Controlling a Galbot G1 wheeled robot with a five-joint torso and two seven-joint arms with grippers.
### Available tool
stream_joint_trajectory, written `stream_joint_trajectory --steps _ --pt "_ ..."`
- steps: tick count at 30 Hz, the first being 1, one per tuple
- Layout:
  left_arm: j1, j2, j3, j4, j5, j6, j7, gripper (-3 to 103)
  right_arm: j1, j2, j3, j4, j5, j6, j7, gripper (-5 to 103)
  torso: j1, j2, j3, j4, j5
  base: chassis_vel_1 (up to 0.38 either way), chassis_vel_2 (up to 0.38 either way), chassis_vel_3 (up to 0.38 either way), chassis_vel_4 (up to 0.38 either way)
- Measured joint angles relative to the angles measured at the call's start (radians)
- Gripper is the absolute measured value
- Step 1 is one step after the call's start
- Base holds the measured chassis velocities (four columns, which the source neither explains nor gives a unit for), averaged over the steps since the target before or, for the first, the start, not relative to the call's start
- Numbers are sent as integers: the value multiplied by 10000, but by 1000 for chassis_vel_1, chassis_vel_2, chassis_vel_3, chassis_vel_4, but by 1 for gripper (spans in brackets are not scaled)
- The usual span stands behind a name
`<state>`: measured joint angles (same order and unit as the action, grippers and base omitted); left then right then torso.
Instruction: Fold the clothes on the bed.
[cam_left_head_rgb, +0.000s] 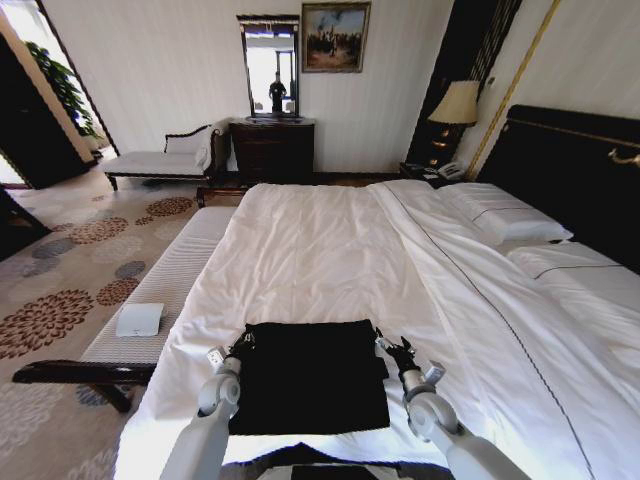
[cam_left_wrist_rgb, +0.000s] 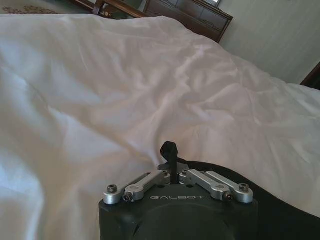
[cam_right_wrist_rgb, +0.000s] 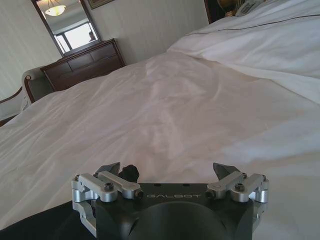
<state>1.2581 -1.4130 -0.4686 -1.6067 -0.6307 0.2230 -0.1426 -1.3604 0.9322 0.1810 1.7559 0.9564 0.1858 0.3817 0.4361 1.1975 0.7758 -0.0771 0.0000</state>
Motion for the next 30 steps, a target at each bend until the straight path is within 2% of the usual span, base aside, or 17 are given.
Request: stream_joint_trajectory --steps 5,6,8,10,12,13,14,17,26,27,30 --pt "5 -9 -73 -167 -30 0 -46 2 258 12 -17 -264 56 13 -67 100 -1 0 0 -1 -1 0 0 0 0" --pt "18 -7 -96 -235 -53 0 -52 2 391 14 -30 -407 99 45 -236 100 -1 0 0 -1 -1 0 0 0 0" --pt "45 31 -166 -389 -140 17 -54 2 816 11 -93 -948 334 252 -1108 100 0 0 0 -1 -1 0 0 0 0" --pt "48 48 -178 -413 -161 23 -54 2 926 8 -114 -1100 426 322 -1343 100 0 0 0 0 0 0 0 0 0" --pt "62 140 -239 -461 -197 33 -63 2 1393 -47 -233 -1775 1189 520 -2757 100 0 0 1 0 0 0 0 0 0" --pt "71 184 -283 -466 -209 33 -65 2 1651 -106 -311 -2162 1765 509 -3743 100 0 0 0 0 -1 0 0 0 0" --pt "71 184 -283 -466 -209 33 -65 2 1651 -106 -311 -2162 1765 509 -3743 100 0 0 0 0 -1 0 0 0 0" --pt "114 228 -354 -484 -234 33 -70 2 2109 -149 -492 -2937 2570 79 -5516 100 0 -1 0 0 0 0 0 0 0" --pt "198 320 -420 -645 -289 27 -104 2 2324 -29 -732 -3340 3467 -866 -6273 100 0 -1 0 0 -1 0 0 0 0" --pt "200 338 -426 -658 -300 24 -108 2 2337 -6 -751 -3405 3495 -993 -6398 103 0 -1 0 0 -1 0 0 0 0" --pt "202 357 -431 -668 -314 19 -124 2 2391 68 -805 -3575 3490 -1102 -6546 97 0 -1 0 0 -1 0 0 0 0"
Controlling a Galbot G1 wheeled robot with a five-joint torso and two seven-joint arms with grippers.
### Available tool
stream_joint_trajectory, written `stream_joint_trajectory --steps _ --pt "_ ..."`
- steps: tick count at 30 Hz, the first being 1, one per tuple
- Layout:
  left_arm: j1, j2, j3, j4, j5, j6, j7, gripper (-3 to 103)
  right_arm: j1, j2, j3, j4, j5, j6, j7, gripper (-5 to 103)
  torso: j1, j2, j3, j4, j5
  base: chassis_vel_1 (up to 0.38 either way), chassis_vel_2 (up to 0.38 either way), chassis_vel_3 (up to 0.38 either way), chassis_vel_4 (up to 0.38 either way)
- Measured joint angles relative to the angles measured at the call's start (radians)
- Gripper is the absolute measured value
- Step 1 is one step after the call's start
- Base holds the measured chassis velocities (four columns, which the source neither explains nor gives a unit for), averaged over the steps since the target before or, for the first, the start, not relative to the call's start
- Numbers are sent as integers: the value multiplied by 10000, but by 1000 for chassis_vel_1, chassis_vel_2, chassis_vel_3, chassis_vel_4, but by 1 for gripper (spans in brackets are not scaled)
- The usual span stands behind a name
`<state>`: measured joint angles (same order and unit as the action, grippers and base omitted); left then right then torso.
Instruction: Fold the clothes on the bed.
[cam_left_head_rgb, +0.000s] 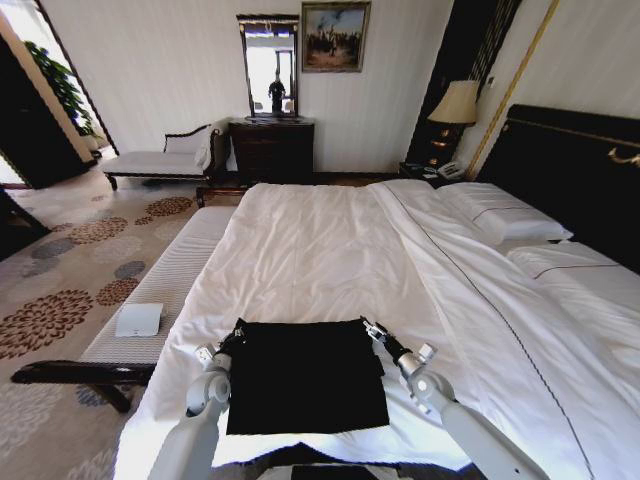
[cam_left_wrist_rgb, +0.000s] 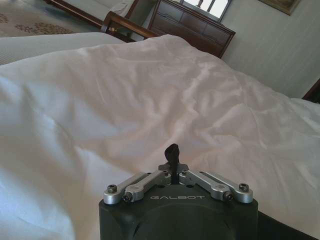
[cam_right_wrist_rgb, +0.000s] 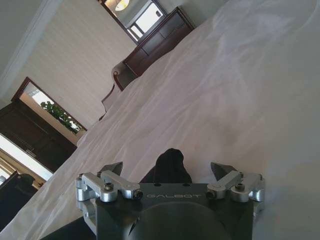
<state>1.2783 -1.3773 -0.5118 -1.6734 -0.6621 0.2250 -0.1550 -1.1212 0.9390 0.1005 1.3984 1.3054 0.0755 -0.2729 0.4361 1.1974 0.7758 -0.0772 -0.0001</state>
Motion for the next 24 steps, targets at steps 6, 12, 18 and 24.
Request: stream_joint_trajectory --steps 6,12,18,24 --pt "38 32 26 -222 -157 9 -136 2 176 239 -62 -442 74 -170 -54 77 0 0 -1 1 1 0 0 0 0" --pt "64 91 62 -272 -164 20 -154 2 245 408 -85 -862 199 -359 -619 55 0 0 -1 1 0 0 0 0 0" --pt "89 132 58 -283 -165 21 -155 2 144 393 -58 -778 302 -457 -1452 33 0 0 0 1 1 0 0 0 0" --pt "41 78 66 -267 -157 10 -155 2 128 411 -18 -686 237 -338 -1582 12 0 1 0 1 1 0 0 0 0"
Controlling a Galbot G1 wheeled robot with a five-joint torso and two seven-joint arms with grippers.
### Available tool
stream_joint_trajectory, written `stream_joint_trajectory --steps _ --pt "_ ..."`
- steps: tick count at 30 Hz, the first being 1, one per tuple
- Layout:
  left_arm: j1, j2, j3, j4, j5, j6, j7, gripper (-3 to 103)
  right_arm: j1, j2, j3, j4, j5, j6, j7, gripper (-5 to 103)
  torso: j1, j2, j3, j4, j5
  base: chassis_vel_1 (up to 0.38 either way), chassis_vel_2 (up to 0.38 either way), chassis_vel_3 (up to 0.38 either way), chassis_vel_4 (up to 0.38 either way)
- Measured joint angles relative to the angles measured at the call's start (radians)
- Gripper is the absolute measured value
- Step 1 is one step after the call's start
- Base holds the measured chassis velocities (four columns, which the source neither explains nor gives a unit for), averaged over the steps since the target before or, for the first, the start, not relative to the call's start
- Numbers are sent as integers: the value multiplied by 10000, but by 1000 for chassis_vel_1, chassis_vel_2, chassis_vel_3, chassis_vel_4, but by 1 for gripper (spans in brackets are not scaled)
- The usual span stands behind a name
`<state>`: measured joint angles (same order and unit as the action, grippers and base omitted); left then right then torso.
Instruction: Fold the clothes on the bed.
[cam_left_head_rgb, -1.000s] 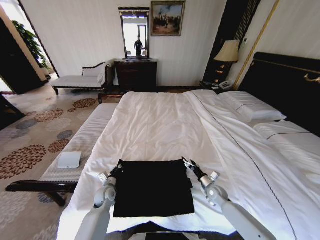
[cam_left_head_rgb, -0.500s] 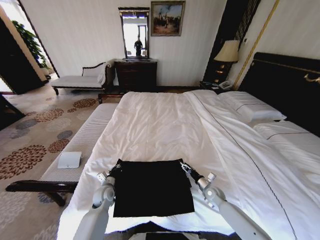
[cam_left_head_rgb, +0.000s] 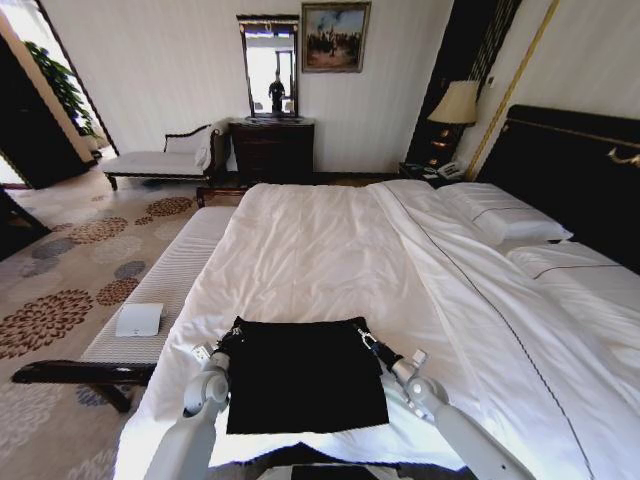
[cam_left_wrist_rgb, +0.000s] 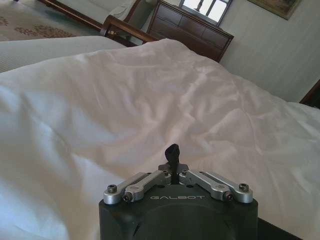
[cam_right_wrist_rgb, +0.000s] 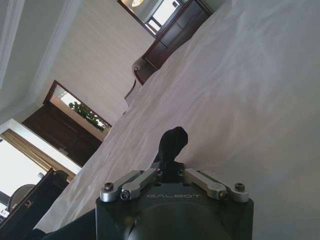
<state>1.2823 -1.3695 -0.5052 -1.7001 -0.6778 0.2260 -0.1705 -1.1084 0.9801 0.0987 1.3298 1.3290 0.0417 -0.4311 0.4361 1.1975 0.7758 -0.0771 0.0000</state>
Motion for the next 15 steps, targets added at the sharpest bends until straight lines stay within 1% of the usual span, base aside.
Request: stream_joint_trajectory --steps 1,2,6,9,10,12,14,15 --pt "0 0 0 0 0 0 0 2 0 0 0 0 0 0 0 12 0 0 0 0 0 0 0 0 0" --pt "-5 -21 2 -14 1 -14 0 2 14 28 46 23 -5 156 4 3 0 0 0 0 1 0 0 0 0" --pt "3 -27 -20 -127 -29 -76 23 2 22 73 200 244 86 514 61 2 0 0 0 0 1 0 0 0 0" --pt "132 15 -183 -648 -331 -201 230 2 -182 78 599 1041 424 1069 135 2 1 0 0 2 1 0 0 0 0" --pt "132 15 -183 -648 -331 -201 230 2 -182 78 599 1041 424 1069 135 2 1 0 0 2 1 0 0 0 0" --pt "302 55 -358 -1308 -789 -246 370 2 -463 13 878 1835 608 1416 104 2 1 0 0 0 2 0 0 0 0" --pt "353 74 -412 -1526 -936 -261 406 2 -570 -19 955 2161 666 1530 61 2 0 0 0 0 0 0 0 0 0" --pt "409 106 -484 -1821 -1128 -278 445 2 -701 -60 1055 2608 741 1687 -48 2 0 0 -1 -1 0 0 0 0 0"
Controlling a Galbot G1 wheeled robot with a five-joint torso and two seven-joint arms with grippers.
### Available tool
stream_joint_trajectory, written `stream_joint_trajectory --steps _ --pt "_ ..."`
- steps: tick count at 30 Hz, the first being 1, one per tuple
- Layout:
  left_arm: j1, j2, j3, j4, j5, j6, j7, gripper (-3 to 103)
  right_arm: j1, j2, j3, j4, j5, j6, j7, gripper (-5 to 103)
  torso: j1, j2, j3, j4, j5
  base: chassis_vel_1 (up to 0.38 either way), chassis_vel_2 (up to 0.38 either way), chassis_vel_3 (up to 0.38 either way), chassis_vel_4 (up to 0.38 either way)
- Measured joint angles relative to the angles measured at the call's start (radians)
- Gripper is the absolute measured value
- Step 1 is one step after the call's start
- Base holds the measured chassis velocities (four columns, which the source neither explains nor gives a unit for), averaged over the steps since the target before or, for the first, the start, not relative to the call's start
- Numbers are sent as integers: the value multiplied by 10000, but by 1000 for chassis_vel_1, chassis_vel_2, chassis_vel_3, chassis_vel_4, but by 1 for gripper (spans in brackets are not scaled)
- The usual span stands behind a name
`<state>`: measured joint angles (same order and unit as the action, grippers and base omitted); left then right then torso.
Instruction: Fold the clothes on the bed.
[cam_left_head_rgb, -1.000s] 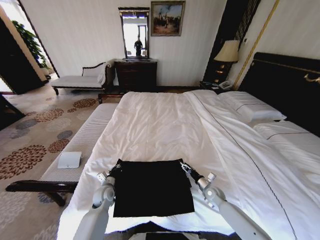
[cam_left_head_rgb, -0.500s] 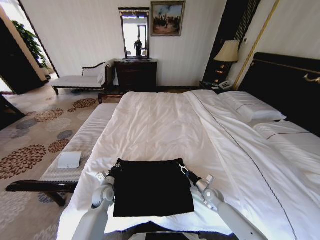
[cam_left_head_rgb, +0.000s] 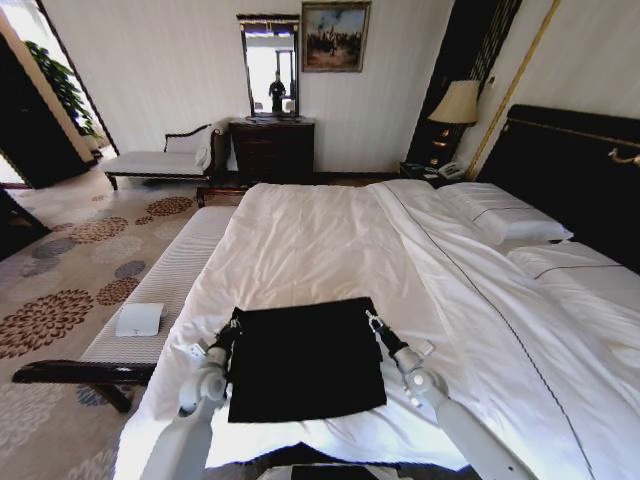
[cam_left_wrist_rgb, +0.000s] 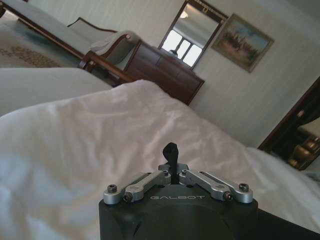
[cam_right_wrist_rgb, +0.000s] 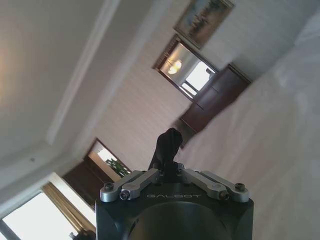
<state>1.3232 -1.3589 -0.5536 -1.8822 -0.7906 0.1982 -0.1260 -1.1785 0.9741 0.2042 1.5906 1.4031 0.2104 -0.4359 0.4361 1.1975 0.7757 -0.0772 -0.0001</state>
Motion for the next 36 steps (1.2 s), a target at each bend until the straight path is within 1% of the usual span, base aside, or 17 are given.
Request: stream_joint_trajectory --steps 3,5,8,9,11,13,14,17,24,30,33,36 --pt "71 123 -189 -884 -592 -24 46 2 -174 -102 290 1168 69 371 -635 2 0 0 0 1 0 0 0 0 0" --pt "81 159 -238 -1116 -752 -24 46 2 -178 -127 343 1429 69 438 -743 2 0 0 0 1 -1 0 0 0 0" --pt "214 350 -462 -2143 -1248 -19 49 2 -221 -229 502 2399 54 744 -935 2 1 0 0 1 -1 0 0 0 0" --pt "214 350 -462 -2143 -1248 -19 49 2 -221 -229 502 2399 54 744 -935 2 1 0 0 1 -1 0 0 0 0" --pt "432 482 -682 -2817 -1535 -5 55 2 -366 -251 612 2841 10 945 -1105 2 1 0 0 2 0 0 0 0 0" --pt "628 543 -1003 -3388 -2011 7 59 2 -579 -244 791 3118 -18 1120 -1458 2 0 0 0 2 0 0 0 0 0" --pt "628 543 -1003 -3388 -2011 7 59 2 -579 -244 791 3118 -18 1120 -1458 2 0 0 0 2 0 0 0 0 0" --pt "755 597 -1374 -3816 -2380 18 43 2 -823 -215 1099 3317 -11 1242 -1764 2 -1 0 -1 1 0 0 0 0 0" --pt "1039 737 -1804 -4278 -2523 26 41 2 -1291 -75 1532 3566 -63 1589 -1975 2 0 0 0 1 0 0 0 0 0" --pt "1156 744 -1904 -4436 -2533 28 66 2 -1504 53 1701 3624 -115 1730 -2026 2 0 0 0 1 0 0 0 0 0" --pt "1228 741 -1927 -4488 -2511 27 65 2 -1603 77 1756 3683 -169 1758 -1995 2 0 0 0 0 1 0 0 0 0" --pt "1517 684 -1934 -4622 -2268 -10 66 2 -1915 163 1866 3940 -386 1884 -1644 2 0 0 0 1 1 0 0 0 0"
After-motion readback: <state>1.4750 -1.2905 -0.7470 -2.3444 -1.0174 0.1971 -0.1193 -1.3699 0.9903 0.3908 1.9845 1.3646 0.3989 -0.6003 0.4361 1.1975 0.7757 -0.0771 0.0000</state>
